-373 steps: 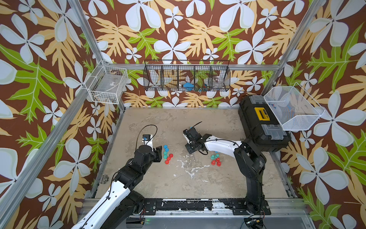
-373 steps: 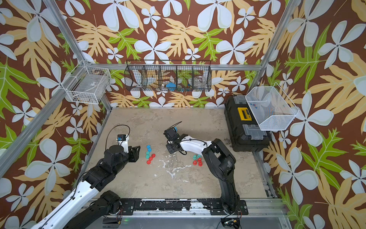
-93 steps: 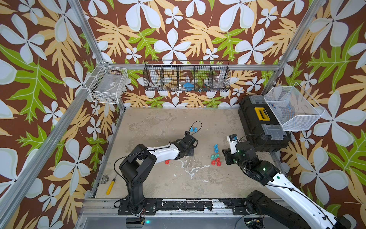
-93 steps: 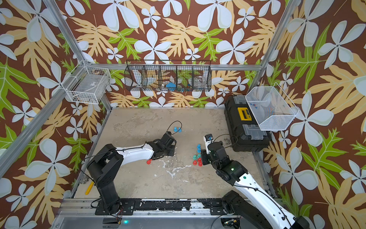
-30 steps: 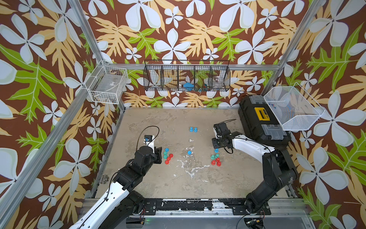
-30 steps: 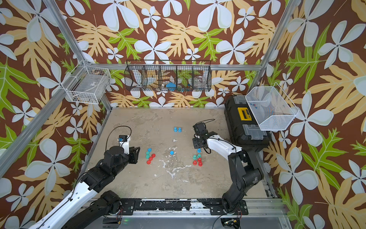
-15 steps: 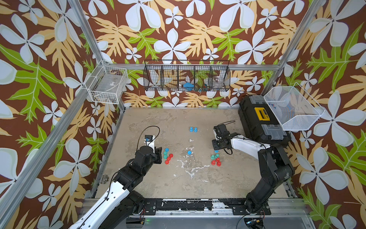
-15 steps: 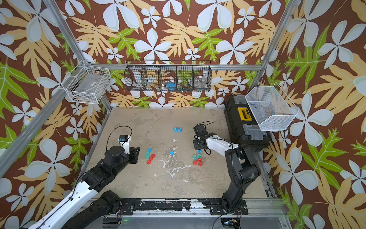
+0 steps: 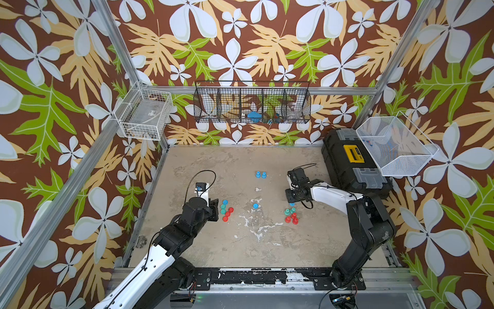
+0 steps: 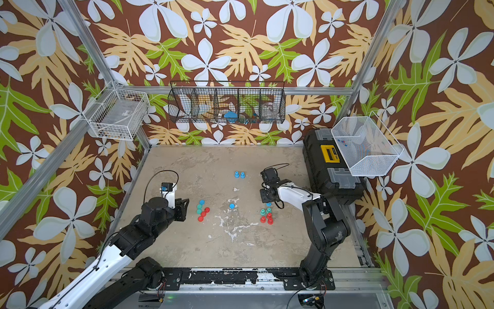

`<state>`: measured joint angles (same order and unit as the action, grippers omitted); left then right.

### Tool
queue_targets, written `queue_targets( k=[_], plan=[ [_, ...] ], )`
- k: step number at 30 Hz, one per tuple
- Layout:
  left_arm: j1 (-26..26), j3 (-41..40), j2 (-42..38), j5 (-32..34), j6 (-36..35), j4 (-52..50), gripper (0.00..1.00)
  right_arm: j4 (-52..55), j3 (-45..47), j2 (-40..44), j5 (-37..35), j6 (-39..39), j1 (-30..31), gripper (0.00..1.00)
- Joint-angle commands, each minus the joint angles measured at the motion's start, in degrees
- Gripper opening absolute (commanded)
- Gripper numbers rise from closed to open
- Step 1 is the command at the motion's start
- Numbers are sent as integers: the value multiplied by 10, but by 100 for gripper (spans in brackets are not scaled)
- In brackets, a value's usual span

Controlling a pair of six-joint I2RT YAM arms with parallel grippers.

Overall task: Close the stamp cap
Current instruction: Pick up the stamp from the center of the board.

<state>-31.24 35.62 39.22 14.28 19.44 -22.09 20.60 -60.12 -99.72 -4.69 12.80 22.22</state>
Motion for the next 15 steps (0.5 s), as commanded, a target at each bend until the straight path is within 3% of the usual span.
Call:
queue_targets(
  k=[1, 7, 15],
  plan=[
    [0, 1, 1, 0, -2, 8, 37, -4, -3, 0, 0, -5, 0, 23],
    [0, 1, -1, 0, -2, 9, 37, -5, 3, 10, 4, -1, 0, 13],
    [1, 1, -1, -2, -1, 10, 37, 12, -11, 45, 10, 7, 17, 13]
  ],
)
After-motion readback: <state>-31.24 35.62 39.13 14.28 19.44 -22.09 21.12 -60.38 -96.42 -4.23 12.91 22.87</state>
